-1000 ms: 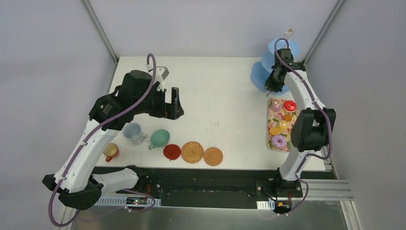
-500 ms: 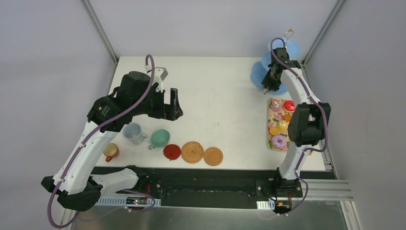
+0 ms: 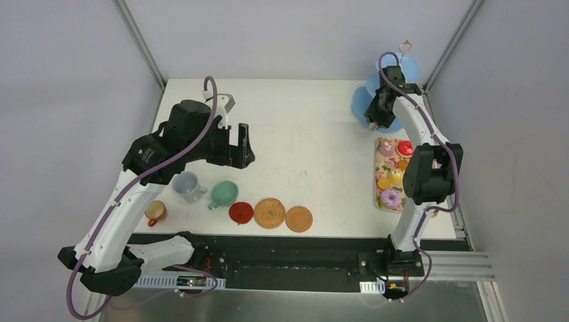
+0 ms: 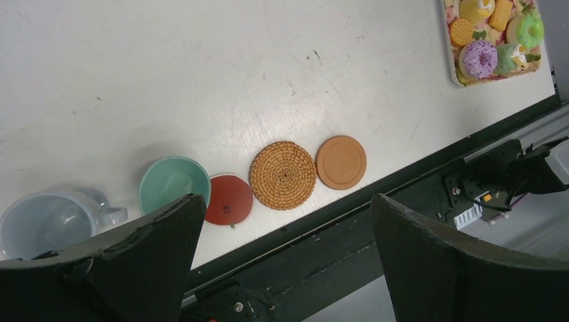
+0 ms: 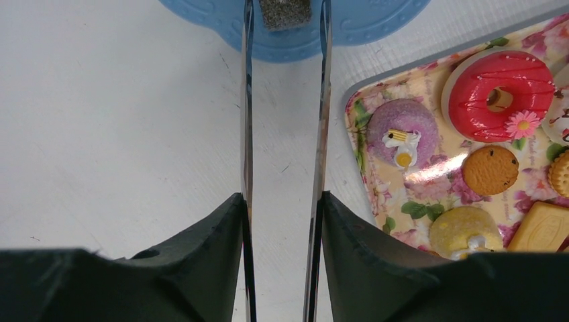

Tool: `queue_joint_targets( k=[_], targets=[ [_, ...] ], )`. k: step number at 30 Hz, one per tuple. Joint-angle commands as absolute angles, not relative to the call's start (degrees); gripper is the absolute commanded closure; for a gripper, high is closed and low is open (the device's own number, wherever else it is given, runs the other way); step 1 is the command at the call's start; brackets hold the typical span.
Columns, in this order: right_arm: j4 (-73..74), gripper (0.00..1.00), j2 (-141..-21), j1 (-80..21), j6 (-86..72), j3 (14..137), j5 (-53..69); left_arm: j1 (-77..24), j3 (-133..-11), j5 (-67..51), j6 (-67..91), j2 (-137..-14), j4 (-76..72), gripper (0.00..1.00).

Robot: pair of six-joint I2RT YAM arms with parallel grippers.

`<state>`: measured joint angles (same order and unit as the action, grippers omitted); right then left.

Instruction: Serve the afternoon tea

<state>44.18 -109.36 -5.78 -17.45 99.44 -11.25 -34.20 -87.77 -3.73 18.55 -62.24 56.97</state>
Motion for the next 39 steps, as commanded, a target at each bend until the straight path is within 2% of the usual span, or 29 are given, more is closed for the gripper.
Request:
queue_joint_targets(
  k=[1,14,26,39],
  targets=[
    [45.15,0.53,-107.3,-6.09,-16.33,102.34,-11.52,-34.89,-89.3,-2.03,17.38,-62.03,58.14,0.01],
    [53.15,0.52,-100.06,-6.42,-13.34,103.21,-5.65,-34.89,-91.65,-1.49,17.69,-62.38,58.55,0.01],
    [60.27,0.52,-83.9,-5.65,-13.01,89.32,-4.7,-34.89,-94.42,-1.7,17.08,-62.39,59.21,0.01],
    [59.98,0.5,-88.4,-1.36,-10.73,87.32,-3.74,-34.97,-95.54,1.54,14.25,-61.29,59.67,0.01]
  ],
)
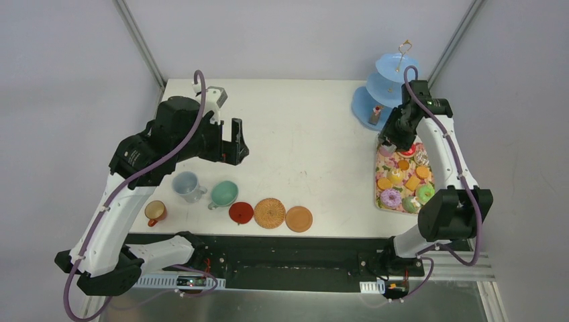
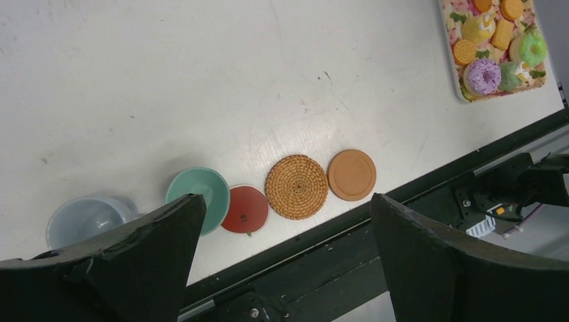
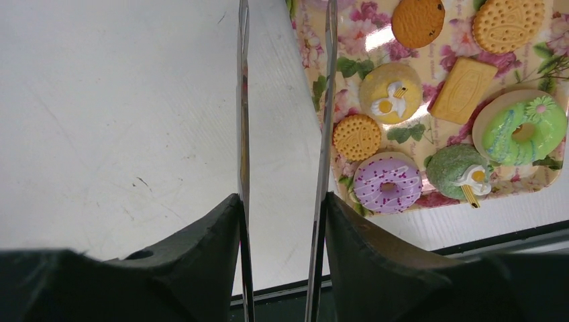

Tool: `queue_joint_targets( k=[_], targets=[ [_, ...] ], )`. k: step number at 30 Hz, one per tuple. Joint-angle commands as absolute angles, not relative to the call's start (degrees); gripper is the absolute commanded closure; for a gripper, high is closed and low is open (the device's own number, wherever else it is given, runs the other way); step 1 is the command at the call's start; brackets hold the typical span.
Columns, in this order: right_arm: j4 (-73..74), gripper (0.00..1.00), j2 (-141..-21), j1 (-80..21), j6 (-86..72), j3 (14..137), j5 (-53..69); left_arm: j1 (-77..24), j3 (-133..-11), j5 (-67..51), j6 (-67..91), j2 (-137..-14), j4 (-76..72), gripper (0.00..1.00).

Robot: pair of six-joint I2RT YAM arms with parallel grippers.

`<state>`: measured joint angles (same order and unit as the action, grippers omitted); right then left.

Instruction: Serve the afternoon tea

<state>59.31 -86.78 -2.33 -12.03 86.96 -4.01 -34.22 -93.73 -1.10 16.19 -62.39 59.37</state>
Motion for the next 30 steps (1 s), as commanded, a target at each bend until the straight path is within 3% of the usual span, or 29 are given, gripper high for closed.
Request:
queue_joint_targets(
  k=[1,30],
  targets=[
    [60.36,0.5,-89.02,-1.32,-10.72,87.5,-4.08,-34.98,-95.61,1.7,14.16,-61.33,59.68,0.01],
    [57.16,0.48,-94.6,1.67,-6.79,87.02,-6.01,-34.98,-96.5,1.93,13.54,-63.16,59.16,0.01]
  ],
)
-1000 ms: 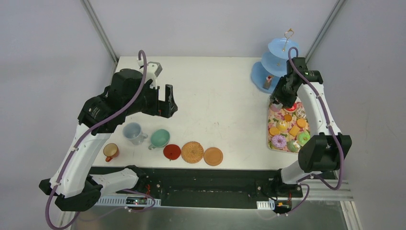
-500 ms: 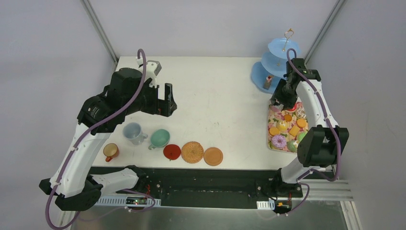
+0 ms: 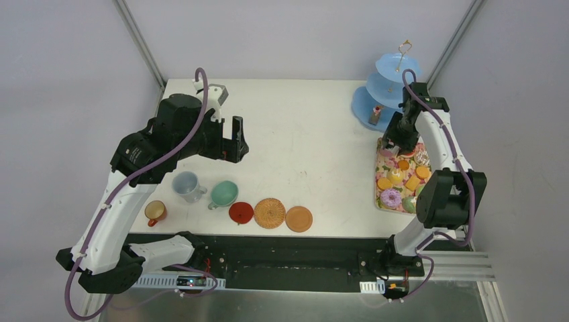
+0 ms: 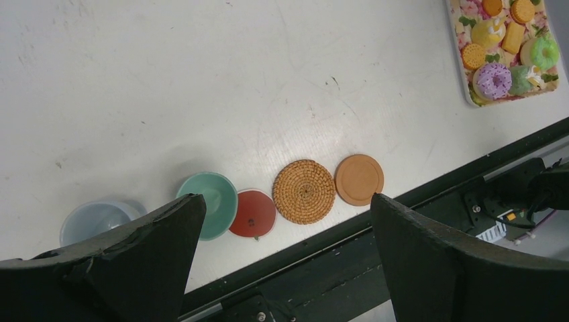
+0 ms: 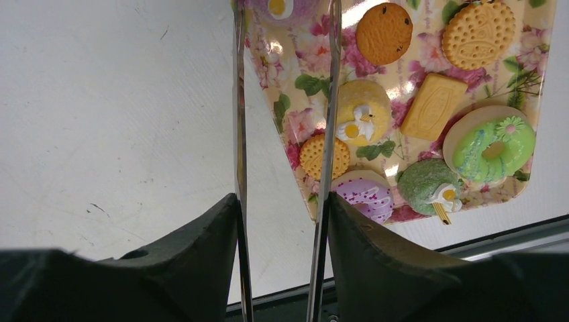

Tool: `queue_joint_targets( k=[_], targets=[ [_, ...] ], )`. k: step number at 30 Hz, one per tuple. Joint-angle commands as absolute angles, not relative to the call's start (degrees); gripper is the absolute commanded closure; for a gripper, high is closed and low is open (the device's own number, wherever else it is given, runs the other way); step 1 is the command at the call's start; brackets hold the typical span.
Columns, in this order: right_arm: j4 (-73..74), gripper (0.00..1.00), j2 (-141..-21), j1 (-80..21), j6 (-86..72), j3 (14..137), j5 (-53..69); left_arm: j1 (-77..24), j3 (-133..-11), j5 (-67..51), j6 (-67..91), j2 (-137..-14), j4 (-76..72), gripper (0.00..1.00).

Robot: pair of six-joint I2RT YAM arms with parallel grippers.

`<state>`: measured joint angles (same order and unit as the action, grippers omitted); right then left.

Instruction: Serve the afternoon tea

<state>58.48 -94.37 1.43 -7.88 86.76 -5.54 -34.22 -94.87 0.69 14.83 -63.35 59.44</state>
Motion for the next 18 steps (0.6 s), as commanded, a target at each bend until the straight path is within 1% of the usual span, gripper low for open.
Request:
queue_joint_targets(
  k=[1,12,18],
  targets=[
    [57.01,0.48,-94.86,1.67,-6.7,86.94,-6.06,-34.98,-96.5,1.86,13.54,-63.14,59.15,0.01],
    [56.22,0.49,-96.52,1.68,-6.28,86.28,-6.54,-35.07,-96.24,1.93,13.64,-62.93,59.15,0.01],
    [56.6,0.52,-96.96,1.72,-6.14,86.42,-7.1,-35.07,-96.15,1.92,13.72,-63.05,59.0,0.01]
  ],
)
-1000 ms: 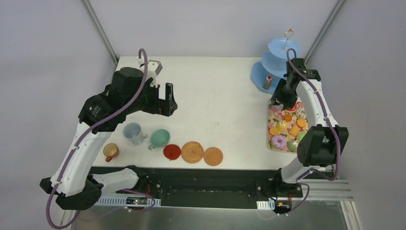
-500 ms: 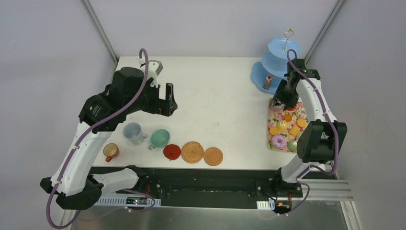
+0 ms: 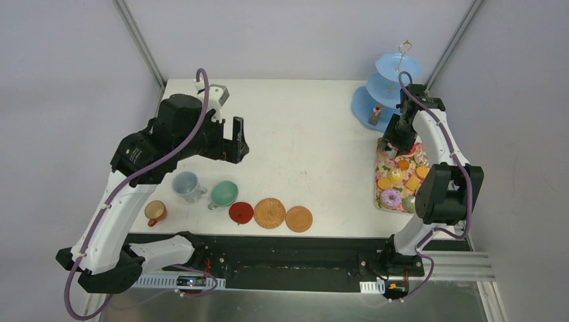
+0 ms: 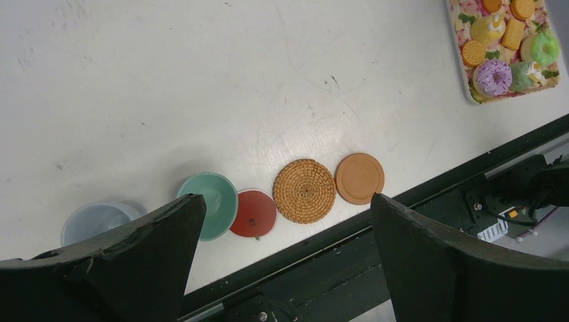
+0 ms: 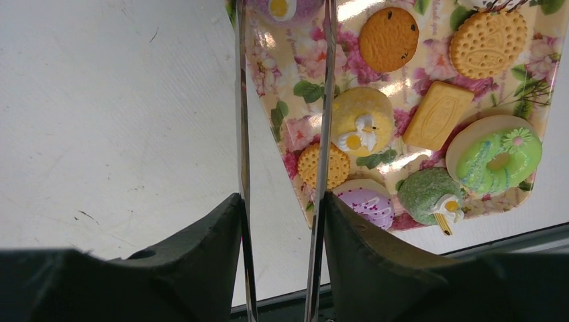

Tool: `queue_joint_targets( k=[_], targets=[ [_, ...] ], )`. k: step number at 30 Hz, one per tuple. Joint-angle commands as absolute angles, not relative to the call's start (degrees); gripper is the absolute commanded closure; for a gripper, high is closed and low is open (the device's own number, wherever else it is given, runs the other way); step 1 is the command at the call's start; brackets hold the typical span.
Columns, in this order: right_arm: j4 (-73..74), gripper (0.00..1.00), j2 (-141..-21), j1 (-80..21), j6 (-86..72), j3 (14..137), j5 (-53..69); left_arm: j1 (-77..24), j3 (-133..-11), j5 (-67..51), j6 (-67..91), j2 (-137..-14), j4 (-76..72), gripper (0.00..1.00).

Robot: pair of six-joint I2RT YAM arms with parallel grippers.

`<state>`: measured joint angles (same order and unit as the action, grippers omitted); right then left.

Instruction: Serve the afternoon tea

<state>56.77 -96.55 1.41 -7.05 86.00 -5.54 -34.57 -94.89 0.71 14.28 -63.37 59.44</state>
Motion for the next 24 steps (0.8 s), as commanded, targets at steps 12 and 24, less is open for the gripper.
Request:
queue_joint_targets(
  k=[12,24],
  targets=[
    [58.61,0.67,-94.31,1.68,-7.19,87.53,-6.67,-35.06,-96.07,1.67,13.88,-63.04,59.07,0.01],
    [60.14,0.7,-93.73,1.76,-5.85,94.14,-7.87,-35.07,-95.8,0.53,14.58,-63.55,58.83,0.01]
  ],
)
